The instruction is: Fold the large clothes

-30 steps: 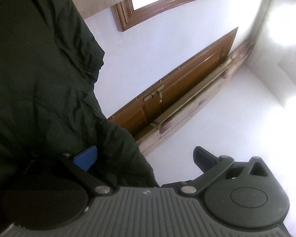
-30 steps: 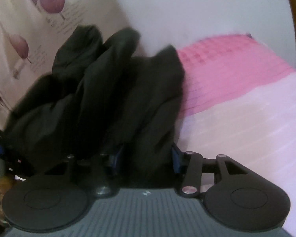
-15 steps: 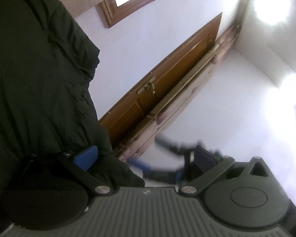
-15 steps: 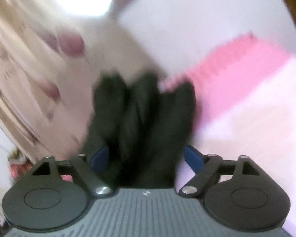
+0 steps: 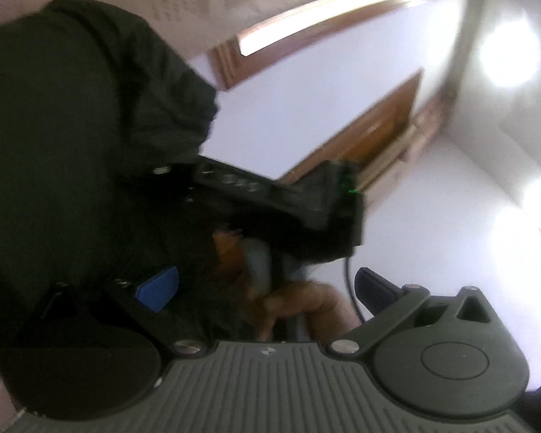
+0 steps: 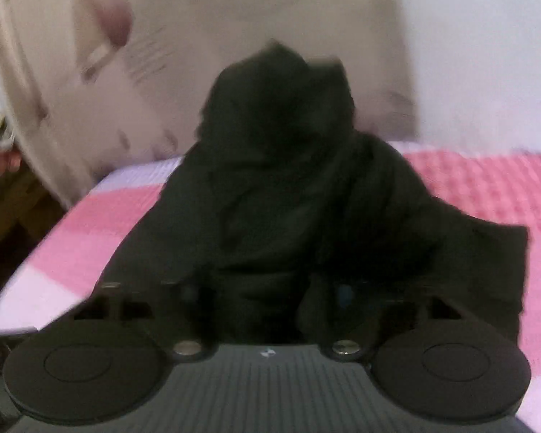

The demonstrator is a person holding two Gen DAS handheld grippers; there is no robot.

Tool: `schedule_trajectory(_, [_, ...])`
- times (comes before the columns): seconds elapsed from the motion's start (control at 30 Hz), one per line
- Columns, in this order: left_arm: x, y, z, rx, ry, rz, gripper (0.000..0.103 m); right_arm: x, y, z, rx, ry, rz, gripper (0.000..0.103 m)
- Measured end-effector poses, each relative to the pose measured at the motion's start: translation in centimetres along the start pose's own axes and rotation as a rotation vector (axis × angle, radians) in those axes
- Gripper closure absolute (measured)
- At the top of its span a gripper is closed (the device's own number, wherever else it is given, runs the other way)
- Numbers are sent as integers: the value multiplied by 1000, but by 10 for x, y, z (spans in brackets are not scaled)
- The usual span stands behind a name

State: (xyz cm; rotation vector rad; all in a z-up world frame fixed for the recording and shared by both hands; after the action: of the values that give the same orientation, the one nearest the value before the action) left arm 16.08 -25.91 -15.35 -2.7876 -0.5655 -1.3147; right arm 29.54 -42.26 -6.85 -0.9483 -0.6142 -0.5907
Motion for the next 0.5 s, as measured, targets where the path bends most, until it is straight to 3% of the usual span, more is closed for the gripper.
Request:
schedule_trajectory(0.03, [4, -6, -4, 14, 2, 3, 0, 6, -10, 7, 5, -35, -23, 74])
schedule_trajectory(0.1, [12, -17, -15, 70, 30, 9, 0, 19, -39, 12, 29, -44, -108, 82])
schedule_trajectory(0.17, [18, -24, -25, 78, 40, -7, 0, 30, -66, 8, 46, -23, -193, 88])
schedule_trajectory(0.27, [19, -19, -27, 104, 63, 7, 0, 26, -99, -23, 20, 24, -257, 96])
schedule_trajectory(0.33, [14, -10, -19, 127, 55, 29, 0, 10, -102, -56, -25, 100, -251, 102])
schedule_trajectory(0.43, [4, 2, -6, 137, 19, 59, 0, -17, -100, -102, -47, 233, -255, 100])
schedule_trajectory(0.5, [-2, 0, -2, 131, 12, 21, 0, -30, -112, -120, 72, 356, -284, 98])
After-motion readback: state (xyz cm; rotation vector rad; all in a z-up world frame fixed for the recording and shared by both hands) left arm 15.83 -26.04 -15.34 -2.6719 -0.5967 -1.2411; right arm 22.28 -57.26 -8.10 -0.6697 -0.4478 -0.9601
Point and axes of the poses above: each gripper's, at about its wrist camera, not at the fingertips, and y roughly the way its jaws point, z to its left, x to its top, the point moved 4 cm from there along y, roughly the way its jaws point, and after that the axes turned 10 degrees about y, right-handed, at the moved point
